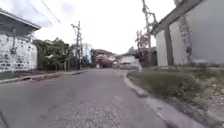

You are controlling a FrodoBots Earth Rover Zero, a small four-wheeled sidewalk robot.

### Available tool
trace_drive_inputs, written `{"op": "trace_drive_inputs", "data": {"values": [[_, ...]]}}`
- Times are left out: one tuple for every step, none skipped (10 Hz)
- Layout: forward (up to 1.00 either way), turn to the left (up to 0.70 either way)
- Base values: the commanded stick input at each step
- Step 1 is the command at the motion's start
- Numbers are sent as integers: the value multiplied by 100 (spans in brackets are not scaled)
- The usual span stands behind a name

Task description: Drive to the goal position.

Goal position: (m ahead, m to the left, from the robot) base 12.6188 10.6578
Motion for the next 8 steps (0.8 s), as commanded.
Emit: {"op": "trace_drive_inputs", "data": {"values": [[100,7],[100,7],[100,7],[100,7],[100,7],[100,7],[100,7],[100,7]]}}
